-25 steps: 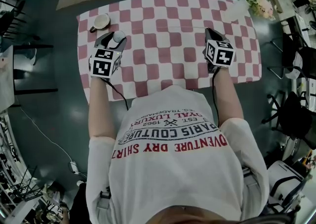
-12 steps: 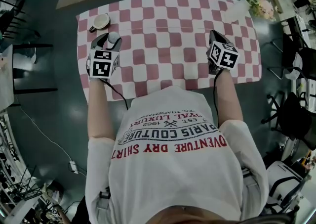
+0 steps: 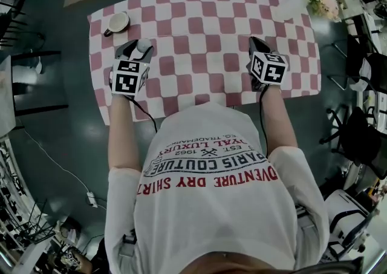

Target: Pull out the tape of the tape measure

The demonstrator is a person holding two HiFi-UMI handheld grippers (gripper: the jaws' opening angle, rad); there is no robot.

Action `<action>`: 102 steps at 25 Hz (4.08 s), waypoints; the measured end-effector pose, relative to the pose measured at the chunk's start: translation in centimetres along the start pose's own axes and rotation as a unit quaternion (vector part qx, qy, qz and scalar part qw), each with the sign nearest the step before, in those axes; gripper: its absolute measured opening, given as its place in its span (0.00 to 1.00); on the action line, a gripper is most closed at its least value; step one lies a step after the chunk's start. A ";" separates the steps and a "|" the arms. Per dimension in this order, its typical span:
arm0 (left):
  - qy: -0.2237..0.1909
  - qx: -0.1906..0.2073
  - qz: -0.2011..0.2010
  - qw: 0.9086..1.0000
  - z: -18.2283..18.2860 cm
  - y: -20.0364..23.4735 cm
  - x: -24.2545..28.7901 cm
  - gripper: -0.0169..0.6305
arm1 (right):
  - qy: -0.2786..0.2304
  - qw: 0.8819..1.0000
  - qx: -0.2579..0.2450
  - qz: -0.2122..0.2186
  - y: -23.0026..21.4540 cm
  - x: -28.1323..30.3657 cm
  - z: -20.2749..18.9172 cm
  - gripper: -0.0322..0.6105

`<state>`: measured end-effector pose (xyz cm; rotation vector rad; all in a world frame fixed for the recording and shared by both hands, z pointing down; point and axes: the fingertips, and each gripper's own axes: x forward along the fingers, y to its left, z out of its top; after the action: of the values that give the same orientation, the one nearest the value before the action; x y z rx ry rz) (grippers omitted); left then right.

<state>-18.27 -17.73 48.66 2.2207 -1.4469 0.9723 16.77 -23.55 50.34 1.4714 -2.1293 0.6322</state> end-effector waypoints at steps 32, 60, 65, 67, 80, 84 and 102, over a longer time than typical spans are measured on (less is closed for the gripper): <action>0.149 -0.106 -0.055 0.982 -12.9 -3.6 8.3 0.38 | 0.154 0.988 0.007 -0.004 -0.8 6.7 -13.3 0.10; 0.008 -0.060 -0.002 0.998 -4.7 -2.7 2.2 0.43 | -0.004 0.999 -0.041 0.030 4.0 0.6 -3.2 0.30; -0.054 -0.056 0.019 0.997 -0.6 -2.5 0.0 0.27 | -0.018 0.997 -0.054 0.052 5.2 -1.0 -0.8 0.19; -0.083 -0.057 0.030 0.994 1.3 -2.1 -0.8 0.19 | -0.037 0.996 -0.057 0.055 5.4 -1.3 0.7 0.14; -0.223 -0.015 0.058 0.973 10.2 -0.8 -7.8 0.05 | -0.191 0.975 -0.085 0.070 7.8 -5.9 9.9 0.09; -0.272 0.011 0.066 0.960 12.7 -0.9 -10.3 0.05 | -0.213 0.969 -0.091 0.083 8.7 -6.8 11.5 0.09; -0.286 0.002 0.040 0.957 13.2 -1.4 -10.5 0.05 | -0.230 0.958 -0.124 0.115 10.3 -7.3 11.7 0.09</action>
<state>-14.85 -17.79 32.12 2.5921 -1.7702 0.3503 7.92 -22.11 35.58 1.3360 -2.6466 0.0835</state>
